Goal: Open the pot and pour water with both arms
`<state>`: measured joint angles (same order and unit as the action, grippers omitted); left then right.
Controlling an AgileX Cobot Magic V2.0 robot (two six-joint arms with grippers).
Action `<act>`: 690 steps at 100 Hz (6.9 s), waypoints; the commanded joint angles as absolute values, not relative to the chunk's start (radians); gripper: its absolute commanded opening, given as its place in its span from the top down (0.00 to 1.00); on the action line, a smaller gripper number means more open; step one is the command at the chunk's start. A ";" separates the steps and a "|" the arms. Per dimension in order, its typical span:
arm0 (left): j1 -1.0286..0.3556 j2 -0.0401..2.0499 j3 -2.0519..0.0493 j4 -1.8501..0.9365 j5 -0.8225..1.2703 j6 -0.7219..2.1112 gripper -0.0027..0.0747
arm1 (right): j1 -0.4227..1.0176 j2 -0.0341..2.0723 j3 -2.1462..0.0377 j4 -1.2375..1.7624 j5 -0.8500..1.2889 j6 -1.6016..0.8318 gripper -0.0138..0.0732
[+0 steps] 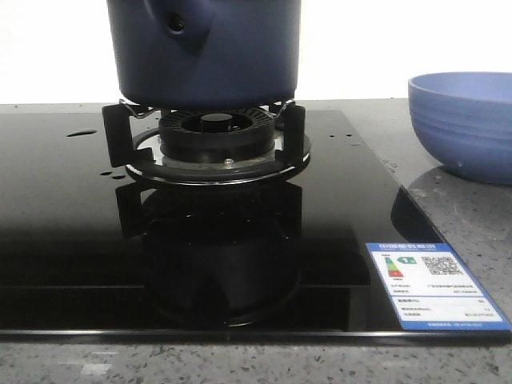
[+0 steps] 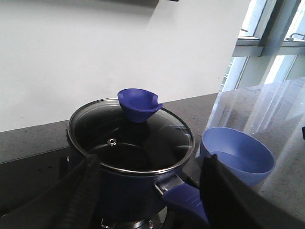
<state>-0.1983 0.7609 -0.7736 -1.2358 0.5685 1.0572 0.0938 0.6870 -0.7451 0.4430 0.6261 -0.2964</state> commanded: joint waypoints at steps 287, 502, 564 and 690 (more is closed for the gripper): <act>-0.019 1.334 -1.305 -1.530 0.621 1.514 0.50 | -0.215 1.534 -1.377 0.343 1.175 -0.237 0.30; 0.032 1.336 -1.305 -1.522 0.443 1.512 0.50 | 0.379 1.785 -2.074 0.364 0.689 -0.239 0.89; 0.032 1.336 -1.305 -1.522 0.445 1.512 0.50 | 0.511 1.498 -1.254 0.368 -0.353 -0.410 0.90; 0.032 1.336 -1.305 -1.522 0.460 1.512 0.50 | 0.560 1.578 -1.134 0.188 -1.094 -0.404 0.90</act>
<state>0.0293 1.3774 -1.2647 -1.4652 0.4579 1.5149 0.5602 1.6200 -1.1078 0.2097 -0.9690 -0.4058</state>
